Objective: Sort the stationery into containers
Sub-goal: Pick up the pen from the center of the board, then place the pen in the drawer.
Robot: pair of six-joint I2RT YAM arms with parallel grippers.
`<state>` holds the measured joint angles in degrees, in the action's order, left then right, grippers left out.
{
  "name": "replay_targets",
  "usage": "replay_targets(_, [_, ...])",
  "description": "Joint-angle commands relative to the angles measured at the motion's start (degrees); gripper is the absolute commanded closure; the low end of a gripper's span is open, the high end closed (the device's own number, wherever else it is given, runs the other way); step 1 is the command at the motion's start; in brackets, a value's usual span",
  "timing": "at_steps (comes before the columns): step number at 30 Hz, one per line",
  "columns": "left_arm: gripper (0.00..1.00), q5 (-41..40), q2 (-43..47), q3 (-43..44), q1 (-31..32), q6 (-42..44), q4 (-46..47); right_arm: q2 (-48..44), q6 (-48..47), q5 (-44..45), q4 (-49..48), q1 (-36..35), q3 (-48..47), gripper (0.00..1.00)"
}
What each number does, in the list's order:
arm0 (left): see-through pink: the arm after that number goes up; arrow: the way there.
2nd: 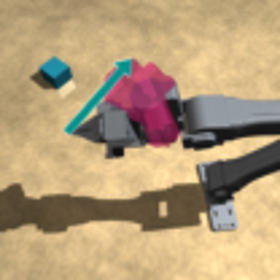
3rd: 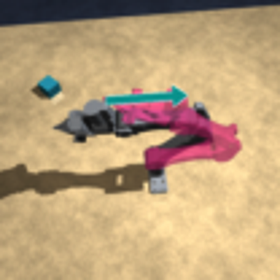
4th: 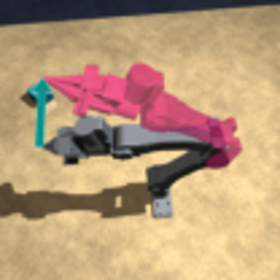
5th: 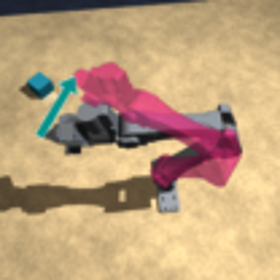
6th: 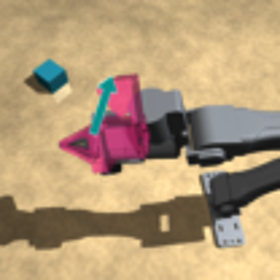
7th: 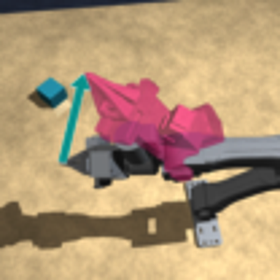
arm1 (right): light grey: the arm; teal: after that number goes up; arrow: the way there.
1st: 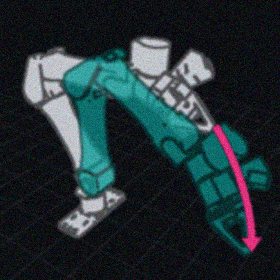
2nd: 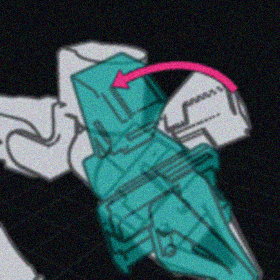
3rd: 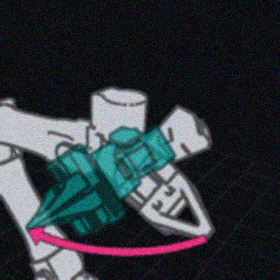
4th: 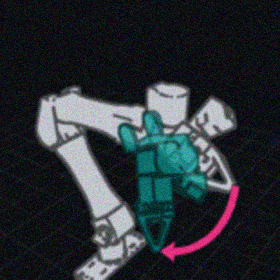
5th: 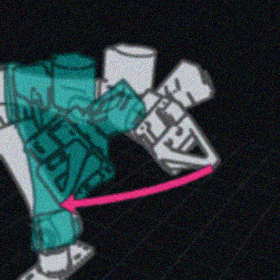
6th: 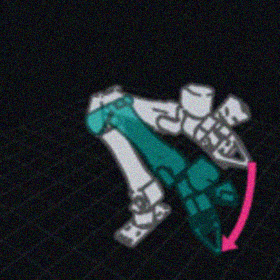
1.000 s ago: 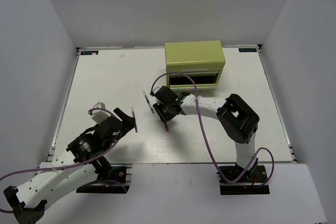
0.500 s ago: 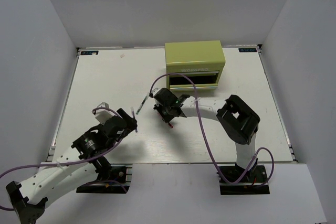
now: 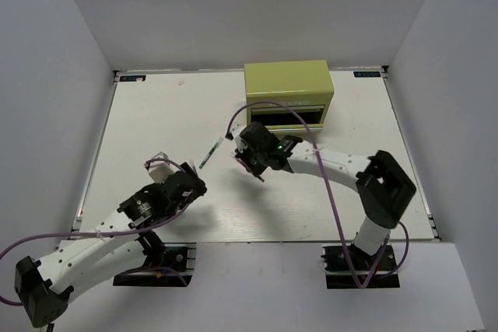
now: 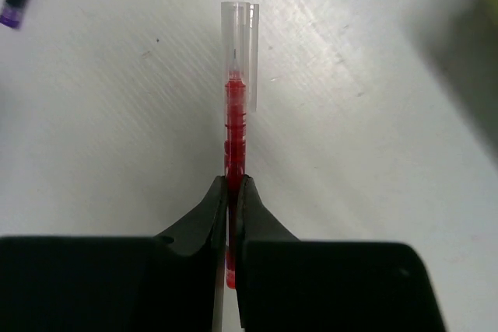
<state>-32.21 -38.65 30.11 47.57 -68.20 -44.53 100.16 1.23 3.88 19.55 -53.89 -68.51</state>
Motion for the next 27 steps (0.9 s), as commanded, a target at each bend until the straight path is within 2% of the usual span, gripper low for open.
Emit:
replay_targets(1, [0.0,-0.8,-1.5,-0.8,-0.2,0.8,1.0,-7.7,-5.2,1.3,-1.7,1.5,-0.5,1.0])
replay_targets(4, [0.0,-0.8,-3.9,-0.8,-0.2,0.8,2.1,-11.0,-14.0,3.1,-4.0,2.8,-0.9,1.0])
replay_targets(9, [0.0,-1.9,-10.5,2.8,-0.2,3.0,3.2,-10.4,-27.6,3.3,-2.2,8.4,-6.0,1.0])
replay_targets(11, [0.0,-2.4,-13.7,4.3,-0.2,3.5,3.2,-10.4,-30.5,0.6,-2.2,11.8,-6.5,1.0])
replay_targets(15, [0.0,-3.0,-22.1,7.5,-0.2,5.0,3.9,-11.7,-44.5,-3.2,-3.7,15.6,-4.5,1.0])
replay_targets(19, [0.0,-3.0,-26.0,8.1,-0.7,6.8,5.2,-14.4,-58.0,-10.2,-5.4,19.6,-0.4,1.0])
replay_targets(24, [0.0,-1.9,-27.2,8.1,-2.4,7.3,7.2,-15.6,-73.8,-16.8,-4.2,22.2,3.1,1.0])
replay_targets(27, [0.0,-1.9,-27.2,7.6,-3.7,7.8,7.9,-14.2,-77.6,-17.7,-4.2,23.0,3.1,1.0])
